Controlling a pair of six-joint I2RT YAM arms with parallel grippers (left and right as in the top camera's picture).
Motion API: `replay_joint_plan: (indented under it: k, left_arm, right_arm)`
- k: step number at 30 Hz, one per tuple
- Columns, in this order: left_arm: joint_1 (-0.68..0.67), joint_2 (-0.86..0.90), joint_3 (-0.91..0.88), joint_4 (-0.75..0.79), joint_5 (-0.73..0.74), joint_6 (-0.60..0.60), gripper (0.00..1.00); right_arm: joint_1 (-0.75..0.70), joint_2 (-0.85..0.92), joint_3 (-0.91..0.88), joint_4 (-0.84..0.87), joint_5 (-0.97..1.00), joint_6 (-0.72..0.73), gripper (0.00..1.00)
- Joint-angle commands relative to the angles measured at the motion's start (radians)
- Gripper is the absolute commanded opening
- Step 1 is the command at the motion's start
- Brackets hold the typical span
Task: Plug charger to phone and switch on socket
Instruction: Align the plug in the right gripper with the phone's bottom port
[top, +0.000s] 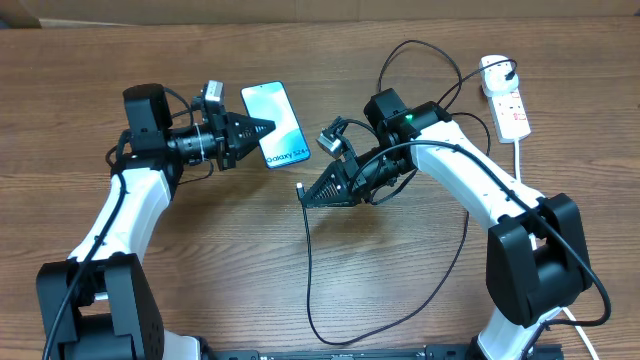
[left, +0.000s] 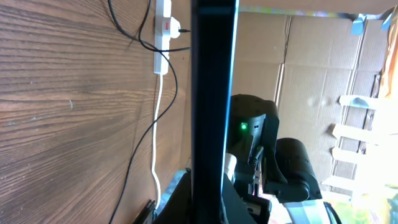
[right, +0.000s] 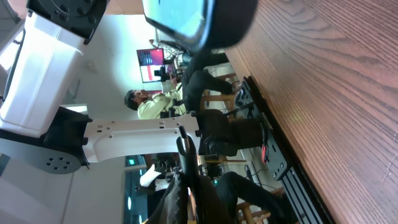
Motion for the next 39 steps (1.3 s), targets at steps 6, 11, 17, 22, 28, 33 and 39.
replay_joint_plan:
  k: [6, 11, 17, 22, 28, 33, 39]
  left_arm:
    - [-0.016, -0.004, 0.006, 0.003, 0.069, 0.023, 0.04]
    - [-0.030, -0.004, 0.006, 0.000, 0.066, 0.023, 0.04]
    - [-0.041, -0.004, 0.006, 0.000, 0.060, 0.023, 0.04]
    - [-0.041, -0.004, 0.006, 0.000, 0.059, 0.023, 0.04]
    - [-0.041, -0.004, 0.006, 0.000, 0.064, 0.023, 0.04]
    - [-0.041, -0.004, 0.006, 0.000, 0.080, 0.023, 0.04]
    - [-0.041, -0.004, 0.006, -0.001, 0.091, 0.023, 0.04]
  right_arm:
    - [-0.001, -0.027, -0.004, 0.002, -0.033, -0.012, 0.04]
    - [-0.001, -0.027, -0.004, 0.002, -0.036, -0.012, 0.04]
    - [-0.002, -0.027, -0.004, 0.014, -0.058, -0.011, 0.04]
    - [-0.002, -0.027, -0.004, 0.016, -0.058, -0.010, 0.04]
    - [-0.002, -0.027, -0.004, 0.029, -0.058, -0.008, 0.04]
    - [-0.003, -0.027, -0.004, 0.056, -0.058, 0.025, 0.04]
    - [-0.002, -0.027, -0.004, 0.124, -0.056, 0.092, 0.04]
